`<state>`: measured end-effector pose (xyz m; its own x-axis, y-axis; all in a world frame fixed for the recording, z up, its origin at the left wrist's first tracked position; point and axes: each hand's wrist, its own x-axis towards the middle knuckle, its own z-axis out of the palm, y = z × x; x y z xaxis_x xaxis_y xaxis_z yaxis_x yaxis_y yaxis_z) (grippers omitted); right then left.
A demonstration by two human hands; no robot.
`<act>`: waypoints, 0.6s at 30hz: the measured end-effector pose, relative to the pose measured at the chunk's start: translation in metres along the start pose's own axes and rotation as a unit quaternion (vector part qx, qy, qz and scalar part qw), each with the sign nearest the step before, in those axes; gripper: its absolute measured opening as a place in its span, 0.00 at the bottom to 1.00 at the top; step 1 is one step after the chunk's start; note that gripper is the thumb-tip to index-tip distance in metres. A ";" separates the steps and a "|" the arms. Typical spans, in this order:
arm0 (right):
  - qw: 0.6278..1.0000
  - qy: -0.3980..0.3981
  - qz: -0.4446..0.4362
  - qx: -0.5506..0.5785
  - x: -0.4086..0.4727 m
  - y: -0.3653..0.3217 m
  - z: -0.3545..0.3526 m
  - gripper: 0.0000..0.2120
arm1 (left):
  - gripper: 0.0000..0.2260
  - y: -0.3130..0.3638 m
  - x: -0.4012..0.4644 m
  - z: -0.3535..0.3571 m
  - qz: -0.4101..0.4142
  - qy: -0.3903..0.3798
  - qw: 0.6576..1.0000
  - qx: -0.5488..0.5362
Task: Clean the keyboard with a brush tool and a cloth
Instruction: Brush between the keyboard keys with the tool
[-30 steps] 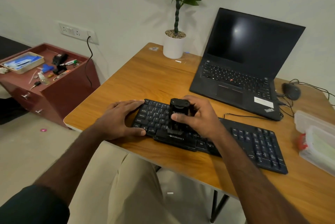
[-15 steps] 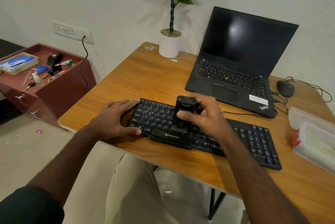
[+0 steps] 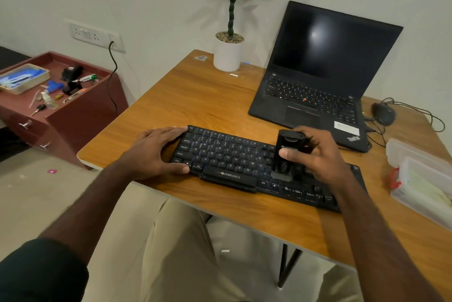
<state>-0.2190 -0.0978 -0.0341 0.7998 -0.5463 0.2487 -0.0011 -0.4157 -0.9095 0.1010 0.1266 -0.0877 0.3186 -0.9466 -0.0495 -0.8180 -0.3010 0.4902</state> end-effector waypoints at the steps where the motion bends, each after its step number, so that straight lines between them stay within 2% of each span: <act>1: 1.000 0.018 -0.014 0.005 0.001 0.000 0.005 0.15 | 0.56 0.001 0.000 0.000 0.001 0.000 1.000 0.001; 6: 0.999 0.012 -0.036 0.000 0.007 0.002 0.033 0.13 | 0.52 0.006 -0.001 -0.002 -0.005 -0.002 1.000 -0.001; 12: 0.997 -0.050 0.000 -0.054 -0.005 0.005 -0.004 0.09 | 0.52 0.004 -0.002 -0.001 -0.009 -0.006 1.000 0.002; 15: 0.998 -0.021 -0.007 -0.055 -0.013 0.001 -0.019 0.12 | 0.56 0.000 -0.001 0.000 0.001 -0.005 1.000 0.002; 18: 0.999 0.029 -0.036 -0.017 -0.014 0.001 -0.016 0.12 | 0.55 0.000 -0.001 0.004 0.021 0.017 1.000 0.010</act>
<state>-0.2403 -0.1025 -0.0335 0.7622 -0.5547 0.3337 0.0352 -0.4793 -0.8769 0.0984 0.1274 -0.0909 0.2989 -0.9543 0.0010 -0.8408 -0.2629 0.4732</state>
